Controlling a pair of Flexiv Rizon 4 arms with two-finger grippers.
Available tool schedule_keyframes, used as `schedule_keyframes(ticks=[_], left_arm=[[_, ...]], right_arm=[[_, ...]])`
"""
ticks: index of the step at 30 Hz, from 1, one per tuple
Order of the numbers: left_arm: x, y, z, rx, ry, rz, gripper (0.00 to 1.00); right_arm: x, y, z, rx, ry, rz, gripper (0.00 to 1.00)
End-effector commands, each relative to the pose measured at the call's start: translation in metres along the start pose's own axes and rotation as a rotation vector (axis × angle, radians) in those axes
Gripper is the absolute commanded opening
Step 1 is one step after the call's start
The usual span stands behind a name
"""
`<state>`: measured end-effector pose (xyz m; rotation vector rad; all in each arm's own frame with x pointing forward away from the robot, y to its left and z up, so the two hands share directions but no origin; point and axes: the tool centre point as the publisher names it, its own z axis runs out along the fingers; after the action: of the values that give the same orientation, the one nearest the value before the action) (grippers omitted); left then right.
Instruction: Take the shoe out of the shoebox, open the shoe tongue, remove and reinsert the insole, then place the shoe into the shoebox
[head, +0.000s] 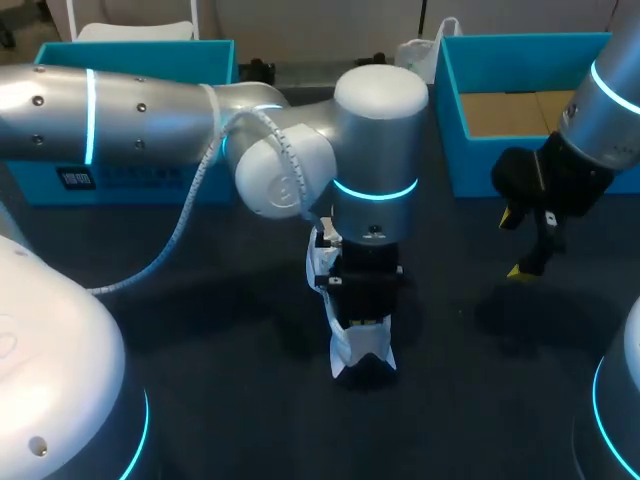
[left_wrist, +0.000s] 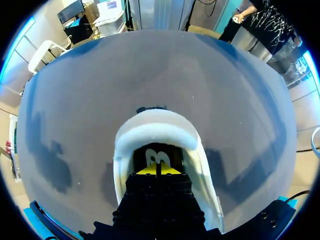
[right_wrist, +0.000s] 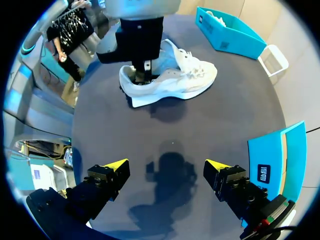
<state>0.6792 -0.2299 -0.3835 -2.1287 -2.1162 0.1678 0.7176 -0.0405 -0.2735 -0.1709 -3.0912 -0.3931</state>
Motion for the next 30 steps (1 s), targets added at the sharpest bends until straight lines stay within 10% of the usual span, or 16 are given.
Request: schedule_keyframes(ticks=[1, 19, 30], left_arm=[[0.005, 0.002, -0.012, -0.049, -0.002, -0.013, 0.00], [0.009, 0.022, -0.021, -0.203, 0.037, -0.139, 0.00], [0.013, 0.027, -0.026, -0.252, 0.022, -0.226, 1.00]], right_arm=[[0.000, 0.000, 0.000, 0.002, -0.001, 0.001, 1.00], [0.000, 0.000, 0.000, 0.002, -0.001, 0.001, 1.00], [0.000, 0.000, 0.000, 0.002, -0.001, 0.001, 1.00]])
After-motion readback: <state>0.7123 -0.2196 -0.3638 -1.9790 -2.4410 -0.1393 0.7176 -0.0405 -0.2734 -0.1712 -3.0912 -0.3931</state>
